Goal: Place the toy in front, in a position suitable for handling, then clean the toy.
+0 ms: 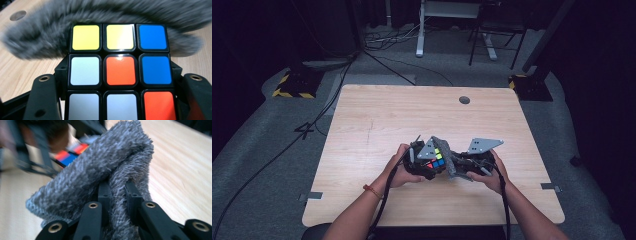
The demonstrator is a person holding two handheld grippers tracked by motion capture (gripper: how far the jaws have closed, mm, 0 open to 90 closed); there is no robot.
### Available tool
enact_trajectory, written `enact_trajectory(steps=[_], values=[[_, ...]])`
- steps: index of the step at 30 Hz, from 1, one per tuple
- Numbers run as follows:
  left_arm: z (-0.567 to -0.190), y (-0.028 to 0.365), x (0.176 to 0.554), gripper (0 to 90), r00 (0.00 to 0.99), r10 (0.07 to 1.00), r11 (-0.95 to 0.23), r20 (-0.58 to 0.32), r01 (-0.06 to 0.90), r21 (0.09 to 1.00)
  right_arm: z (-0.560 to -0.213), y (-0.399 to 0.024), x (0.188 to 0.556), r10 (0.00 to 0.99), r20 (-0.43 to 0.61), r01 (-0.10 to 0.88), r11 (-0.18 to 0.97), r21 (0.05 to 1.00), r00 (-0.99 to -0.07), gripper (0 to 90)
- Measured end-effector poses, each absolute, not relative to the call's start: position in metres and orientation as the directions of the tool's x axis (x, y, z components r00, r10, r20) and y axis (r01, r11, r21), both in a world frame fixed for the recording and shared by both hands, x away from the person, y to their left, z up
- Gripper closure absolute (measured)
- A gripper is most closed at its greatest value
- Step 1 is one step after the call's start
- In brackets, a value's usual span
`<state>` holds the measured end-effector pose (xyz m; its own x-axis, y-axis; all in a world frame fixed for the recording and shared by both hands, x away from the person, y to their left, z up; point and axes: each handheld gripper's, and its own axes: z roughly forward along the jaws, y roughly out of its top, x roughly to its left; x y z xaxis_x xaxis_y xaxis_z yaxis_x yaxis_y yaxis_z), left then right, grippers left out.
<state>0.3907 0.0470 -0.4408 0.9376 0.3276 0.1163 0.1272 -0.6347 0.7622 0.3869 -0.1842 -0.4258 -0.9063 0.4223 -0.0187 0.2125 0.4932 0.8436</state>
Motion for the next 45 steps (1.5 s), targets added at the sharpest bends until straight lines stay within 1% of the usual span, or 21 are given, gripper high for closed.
enact_trajectory(steps=[4, 6, 7, 9, 12, 14, 19, 27, 31, 36, 39, 45], values=[[-0.446, 0.042, 0.390, 33.6, 0.941, 0.318, -0.654, 0.117, 0.129, 0.745, -0.417, -0.183, 0.380, 0.403, -0.020, 0.182, 0.455, 0.872, -0.915, 78.5], [-0.448, 0.038, 0.388, 33.6, 0.944, 0.307, -0.663, 0.118, 0.123, 0.738, -0.417, -0.183, 0.379, 0.404, -0.038, 0.167, 0.460, 0.872, -0.914, 78.4], [-0.448, 0.036, 0.386, 33.6, 0.946, 0.298, -0.673, 0.132, 0.110, 0.731, -0.417, -0.183, 0.379, 0.409, -0.039, 0.169, 0.461, 0.871, -0.912, 78.4], [-0.448, 0.035, 0.385, 33.6, 0.947, 0.293, -0.672, 0.131, 0.107, 0.733, -0.419, -0.183, 0.382, 0.415, -0.044, 0.172, 0.469, 0.866, -0.909, 78.4], [-0.446, 0.036, 0.385, 33.6, 0.949, 0.290, -0.656, 0.120, 0.106, 0.748, -0.424, -0.186, 0.390, 0.433, -0.019, 0.210, 0.475, 0.854, -0.901, 78.3], [-0.444, 0.038, 0.386, 33.6, 0.950, 0.291, -0.644, 0.117, 0.104, 0.758, -0.429, -0.187, 0.394, 0.440, -0.022, 0.225, 0.501, 0.836, -0.898, 78.3], [-0.444, 0.041, 0.387, 33.6, 0.951, 0.283, -0.654, 0.122, 0.099, 0.750, -0.437, -0.185, 0.400, 0.434, 0.003, 0.252, 0.519, 0.817, -0.901, 78.3], [-0.444, 0.044, 0.385, 33.6, 0.949, 0.290, -0.656, 0.127, 0.100, 0.748, -0.436, -0.182, 0.398, 0.422, -0.001, 0.241, 0.520, 0.819, -0.906, 78.4], [-0.444, 0.045, 0.387, 33.6, 0.945, 0.300, -0.657, 0.133, 0.103, 0.747, -0.431, -0.180, 0.392, 0.420, -0.022, 0.216, 0.511, 0.832, -0.907, 78.6], [-0.448, 0.041, 0.388, 33.6, 0.945, 0.310, -0.642, 0.106, 0.125, 0.756, -0.423, -0.181, 0.388, 0.424, -0.039, 0.186, 0.474, 0.861, -0.905, 78.5], [-0.449, 0.038, 0.385, 33.6, 0.945, 0.303, -0.661, 0.120, 0.118, 0.741, -0.423, -0.178, 0.389, 0.437, -0.071, 0.173, 0.493, 0.853, -0.896, 78.5], [-0.442, 0.039, 0.385, 33.5, 0.946, 0.297, -0.645, 0.127, 0.101, 0.757, -0.437, -0.182, 0.400, 0.461, -0.029, 0.241, 0.514, 0.823, -0.887, 78.6]])
